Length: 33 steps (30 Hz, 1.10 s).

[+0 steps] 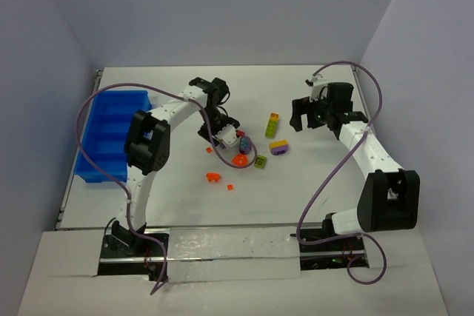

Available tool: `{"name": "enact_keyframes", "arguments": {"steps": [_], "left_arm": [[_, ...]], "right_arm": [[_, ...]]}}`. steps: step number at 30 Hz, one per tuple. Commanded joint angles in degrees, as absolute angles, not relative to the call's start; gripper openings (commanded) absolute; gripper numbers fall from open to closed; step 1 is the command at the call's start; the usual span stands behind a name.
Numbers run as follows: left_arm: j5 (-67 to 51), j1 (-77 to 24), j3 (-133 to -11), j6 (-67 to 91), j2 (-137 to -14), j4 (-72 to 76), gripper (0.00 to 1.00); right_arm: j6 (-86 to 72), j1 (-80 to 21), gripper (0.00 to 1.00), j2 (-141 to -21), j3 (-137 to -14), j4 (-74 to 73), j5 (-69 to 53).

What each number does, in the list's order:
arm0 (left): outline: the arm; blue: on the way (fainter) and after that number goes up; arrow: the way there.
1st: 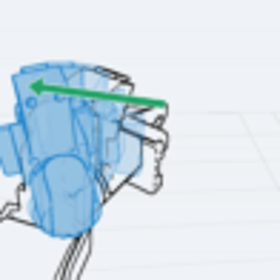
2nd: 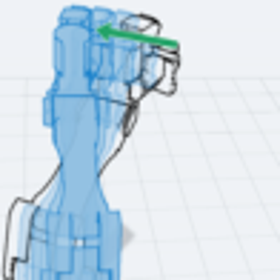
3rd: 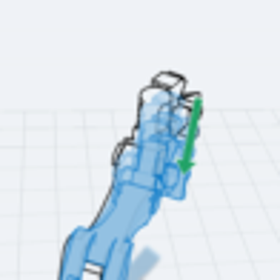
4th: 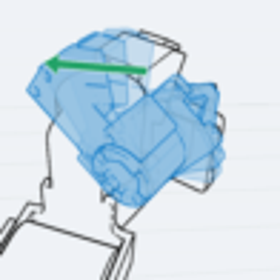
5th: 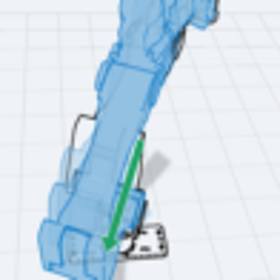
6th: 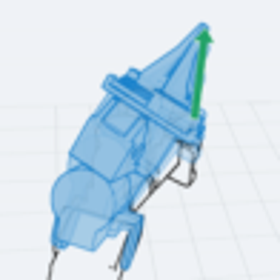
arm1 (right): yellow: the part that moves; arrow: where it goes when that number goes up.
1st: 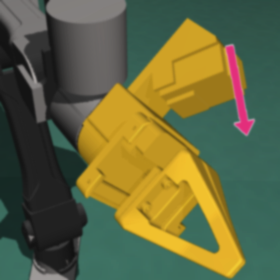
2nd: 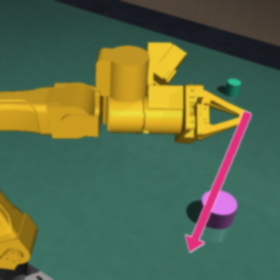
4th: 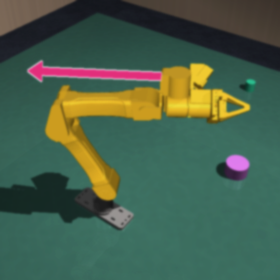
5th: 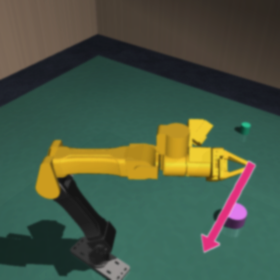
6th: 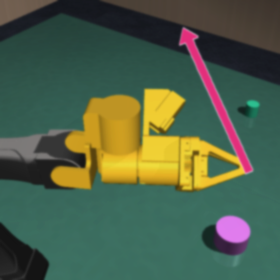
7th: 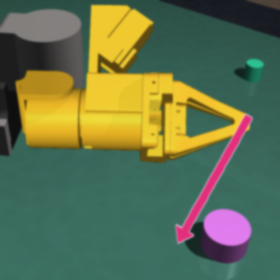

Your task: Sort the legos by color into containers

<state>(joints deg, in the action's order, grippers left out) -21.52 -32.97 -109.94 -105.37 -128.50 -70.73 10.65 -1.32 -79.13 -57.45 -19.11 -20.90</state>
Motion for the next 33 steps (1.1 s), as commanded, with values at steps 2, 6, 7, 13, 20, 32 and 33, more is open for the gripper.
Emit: {"name": "enact_keyframes", "arguments": {"steps": [2,6,7,13,20,32,33], "left_arm": [[-21.05,-33.6,-114.05,-107.14,-130.19,-73.82,0.69],[-20.99,-33.57,-112.7,-106.96,-129.57,-72.86,0.54],[-21.11,-33.57,-112.62,-106.86,-129.5,-72.75,0.5],[-21.72,-33.82,-111.6,-105.35,-128.56,-71.43,0.36],[-31.17,-32.89,-109.01,-92.57,-123.1,-69.9,0.0],[-65.35,-22.15,-86.92,-38.34,-99.15,-38.95,0.0],[-66.47,-22.15,-85.39,-36.01,-98.3,-36.58,0.0]], "right_arm": [[11.6,-0.68,1.0,-79.13,-60.12,-19.42,-21.95],[11.53,-0.62,1.0,-79.28,-60.18,-19.51,-22.06],[11.57,-0.62,1.0,-79.33,-60.2,-19.51,-22.06],[11.6,-0.62,1.0,-79.18,-60.11,-19.42,-22.15],[9.76,-1.83,1.0,-77.7,-60.03,-17.85,-25.37],[8.31,-18.03,1.0,-78.86,-62.72,-16.31,-42.44],[8.15,-18.78,1.0,-79.08,-63.21,-15.97,-43.67]]}}
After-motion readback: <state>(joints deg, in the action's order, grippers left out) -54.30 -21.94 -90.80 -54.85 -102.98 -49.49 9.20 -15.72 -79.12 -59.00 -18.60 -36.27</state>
